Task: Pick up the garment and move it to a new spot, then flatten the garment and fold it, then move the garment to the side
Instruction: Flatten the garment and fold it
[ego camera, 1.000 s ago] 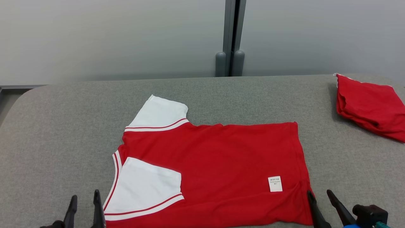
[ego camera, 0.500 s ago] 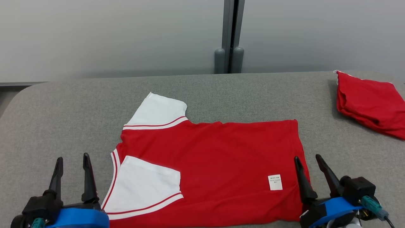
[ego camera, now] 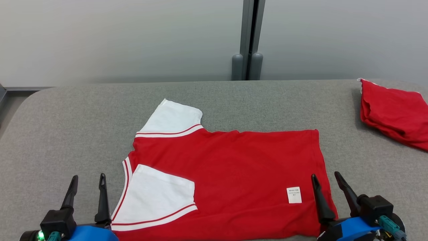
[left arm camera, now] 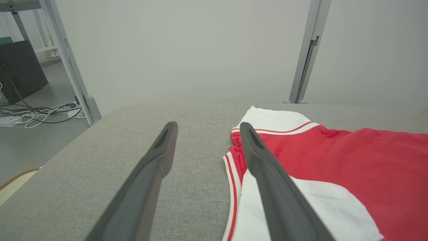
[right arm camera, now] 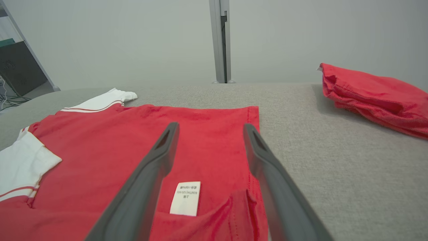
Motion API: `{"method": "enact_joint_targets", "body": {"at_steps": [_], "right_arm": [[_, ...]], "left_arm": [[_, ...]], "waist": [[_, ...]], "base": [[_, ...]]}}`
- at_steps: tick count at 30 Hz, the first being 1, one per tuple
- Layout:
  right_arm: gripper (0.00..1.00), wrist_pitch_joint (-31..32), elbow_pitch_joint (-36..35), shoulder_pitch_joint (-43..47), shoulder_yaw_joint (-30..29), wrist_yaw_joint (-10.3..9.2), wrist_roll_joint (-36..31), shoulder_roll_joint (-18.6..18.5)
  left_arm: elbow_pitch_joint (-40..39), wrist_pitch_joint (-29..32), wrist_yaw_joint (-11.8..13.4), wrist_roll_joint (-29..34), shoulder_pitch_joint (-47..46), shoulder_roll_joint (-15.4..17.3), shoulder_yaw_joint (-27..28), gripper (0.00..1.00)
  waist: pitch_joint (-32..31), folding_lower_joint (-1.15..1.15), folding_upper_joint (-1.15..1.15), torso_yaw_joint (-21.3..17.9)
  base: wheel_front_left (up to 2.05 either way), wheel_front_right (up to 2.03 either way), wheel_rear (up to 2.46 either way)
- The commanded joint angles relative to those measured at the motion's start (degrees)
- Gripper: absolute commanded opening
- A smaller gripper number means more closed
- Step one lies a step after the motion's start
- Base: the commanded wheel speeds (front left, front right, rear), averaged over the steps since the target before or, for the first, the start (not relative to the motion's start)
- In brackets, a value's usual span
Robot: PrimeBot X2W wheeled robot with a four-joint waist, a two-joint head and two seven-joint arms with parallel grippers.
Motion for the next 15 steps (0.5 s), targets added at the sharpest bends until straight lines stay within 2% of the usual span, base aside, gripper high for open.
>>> {"method": "enact_joint_targets", "body": {"at_steps": [1, 15], "right_arm": [[1.0, -0.28, -0.04, 0.67, -0.35, 0.01, -0.6, 0.11], [1.0, -0.28, 0.61, 2.6, -0.07, 0.01, 0.45, 0.16]], "left_arm": [[0.25, -0.14, -0.08, 0.22, 0.51, 0.1, 0.43, 1.0], [0.54, -0.14, -0.08, -0.42, 1.66, -0.17, 0.54, 1.0]], "waist": [[-0.4, 0.0, -0.01, 0.11], [-2.08, 0.0, -0.01, 0.56]], "base": [[0.0, 0.0, 0.0], [0.0, 0.0, 0.0]]}}
